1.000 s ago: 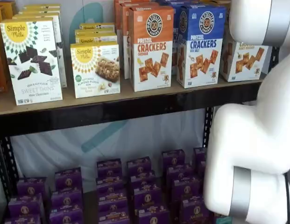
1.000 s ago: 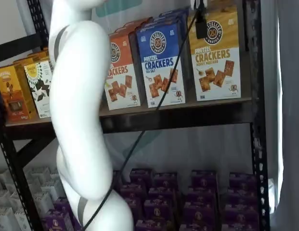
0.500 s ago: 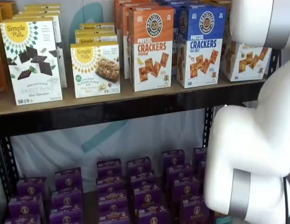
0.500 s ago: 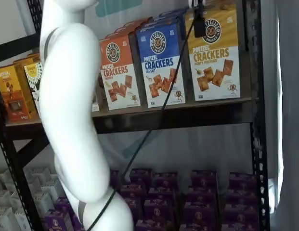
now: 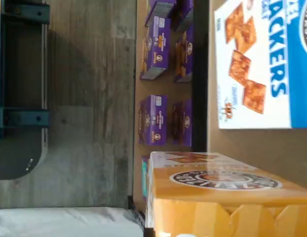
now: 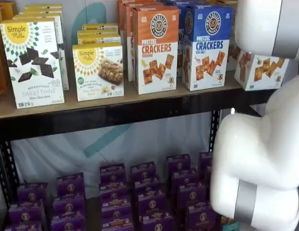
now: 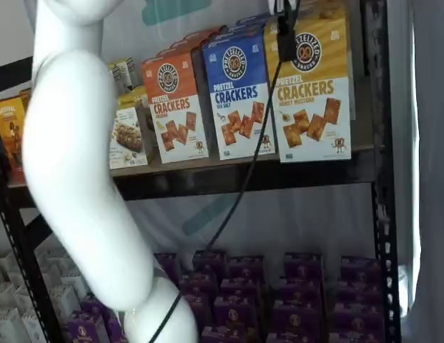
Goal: Retrieve the yellow and white box located on the top shelf, the sixth one from the left
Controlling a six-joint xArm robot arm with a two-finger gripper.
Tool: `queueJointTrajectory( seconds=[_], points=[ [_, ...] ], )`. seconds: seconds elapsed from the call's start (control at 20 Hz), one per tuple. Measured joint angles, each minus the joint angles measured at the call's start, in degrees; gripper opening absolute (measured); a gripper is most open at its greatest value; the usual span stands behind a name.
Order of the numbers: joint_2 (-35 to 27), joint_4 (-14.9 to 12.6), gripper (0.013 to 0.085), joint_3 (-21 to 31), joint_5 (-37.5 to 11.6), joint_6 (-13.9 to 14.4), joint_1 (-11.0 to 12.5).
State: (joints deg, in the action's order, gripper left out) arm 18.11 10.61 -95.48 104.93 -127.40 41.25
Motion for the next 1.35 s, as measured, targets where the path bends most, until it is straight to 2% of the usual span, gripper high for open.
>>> queueJointTrajectory(
  seconds=[0.2, 0.45, 0.95, 1.25, 1.35],
  points=[
    [3.74, -0.44, 0.0610, 3.22, 1.94, -0.57, 0.61],
    [8.71, -1.52, 0.0610, 8.04, 3.39, 0.28, -0.57],
    [17.64, -2.83, 0.0610, 16.69, 5.41, 5.76, -6.39],
    [22.25, -4.32, 0.0610, 21.30, 5.83, 10.58, -11.82],
    [23.12, -4.43, 0.0610, 22.23, 6.03, 11.59, -12.82]
  ],
)
